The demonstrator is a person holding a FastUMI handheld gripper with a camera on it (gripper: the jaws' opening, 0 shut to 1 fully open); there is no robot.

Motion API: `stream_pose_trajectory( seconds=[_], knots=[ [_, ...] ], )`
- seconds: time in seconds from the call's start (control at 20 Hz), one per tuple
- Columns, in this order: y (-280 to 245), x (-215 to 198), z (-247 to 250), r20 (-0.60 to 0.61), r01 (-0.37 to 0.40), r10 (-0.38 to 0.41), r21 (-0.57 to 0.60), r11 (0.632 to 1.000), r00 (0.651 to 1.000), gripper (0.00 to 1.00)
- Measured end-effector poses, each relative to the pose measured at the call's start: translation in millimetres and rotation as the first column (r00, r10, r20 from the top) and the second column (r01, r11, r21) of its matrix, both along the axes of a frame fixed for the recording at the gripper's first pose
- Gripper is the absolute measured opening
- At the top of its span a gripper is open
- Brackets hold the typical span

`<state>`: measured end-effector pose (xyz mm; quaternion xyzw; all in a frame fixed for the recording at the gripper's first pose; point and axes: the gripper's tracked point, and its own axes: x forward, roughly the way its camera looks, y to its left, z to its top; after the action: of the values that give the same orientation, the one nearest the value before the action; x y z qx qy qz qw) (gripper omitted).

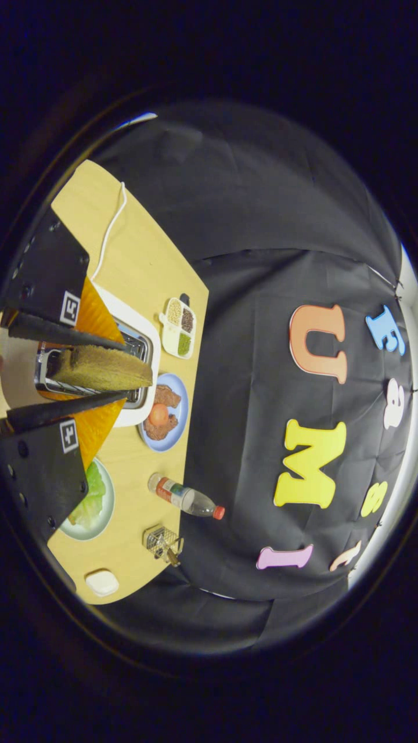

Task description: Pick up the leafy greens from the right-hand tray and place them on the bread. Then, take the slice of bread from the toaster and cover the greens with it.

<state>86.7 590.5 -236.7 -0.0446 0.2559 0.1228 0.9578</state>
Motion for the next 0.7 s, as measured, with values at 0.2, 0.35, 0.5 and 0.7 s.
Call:
stream_pose_trajectory(
  seconds=[0.2,0.35,0.5,0.7],
  knots=[
    [-6.9,3.5,1.6,0.004,0.010,-0.010,0.002,1.000,1.000,0.13],
    [-8.8,4.7,16.0,0.016,-0.016,0.016,0.024,1.000,1.000,0.11],
    [-13.6,0.7,44.6,0.025,-0.032,0.029,0.090,0.995,0.999,0.11],
    [-27.7,-4.7,98.3,0.046,-0.043,0.034,0.216,0.975,0.998,0.11]
  ],
)
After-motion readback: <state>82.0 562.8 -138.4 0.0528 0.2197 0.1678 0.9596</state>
